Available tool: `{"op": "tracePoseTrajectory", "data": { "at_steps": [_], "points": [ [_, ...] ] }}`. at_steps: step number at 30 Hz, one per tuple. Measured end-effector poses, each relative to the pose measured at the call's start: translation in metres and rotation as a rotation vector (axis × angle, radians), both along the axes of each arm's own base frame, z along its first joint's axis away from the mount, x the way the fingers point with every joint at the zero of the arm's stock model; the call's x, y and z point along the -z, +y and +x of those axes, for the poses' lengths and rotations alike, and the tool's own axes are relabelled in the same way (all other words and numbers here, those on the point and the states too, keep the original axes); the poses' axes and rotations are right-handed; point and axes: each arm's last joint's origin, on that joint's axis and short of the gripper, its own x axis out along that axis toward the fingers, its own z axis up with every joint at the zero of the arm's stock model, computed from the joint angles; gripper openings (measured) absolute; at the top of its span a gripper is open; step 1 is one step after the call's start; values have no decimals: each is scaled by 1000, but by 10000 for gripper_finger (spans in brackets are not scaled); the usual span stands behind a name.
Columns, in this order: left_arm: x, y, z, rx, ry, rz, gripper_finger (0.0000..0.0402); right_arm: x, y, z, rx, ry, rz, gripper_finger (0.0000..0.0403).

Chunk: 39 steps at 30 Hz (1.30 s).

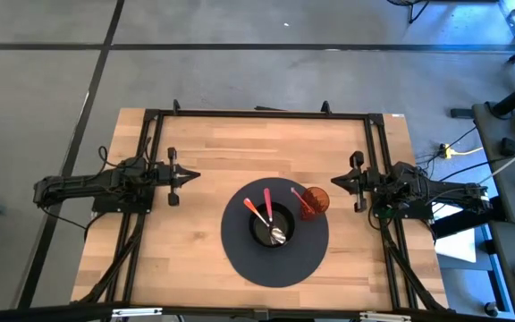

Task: Pick & Place Utensil
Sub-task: Return to Home Position

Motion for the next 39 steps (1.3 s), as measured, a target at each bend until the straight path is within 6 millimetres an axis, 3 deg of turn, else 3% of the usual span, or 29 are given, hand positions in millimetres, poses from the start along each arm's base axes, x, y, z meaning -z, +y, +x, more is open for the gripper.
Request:
{"op": "tracePoseTrajectory", "data": {
  "at_steps": [39],
  "points": [
    [0, 0, 0, 0, -2, 1, 2, 0, 0, 0, 0, 1, -1, 26]
  ]
}}
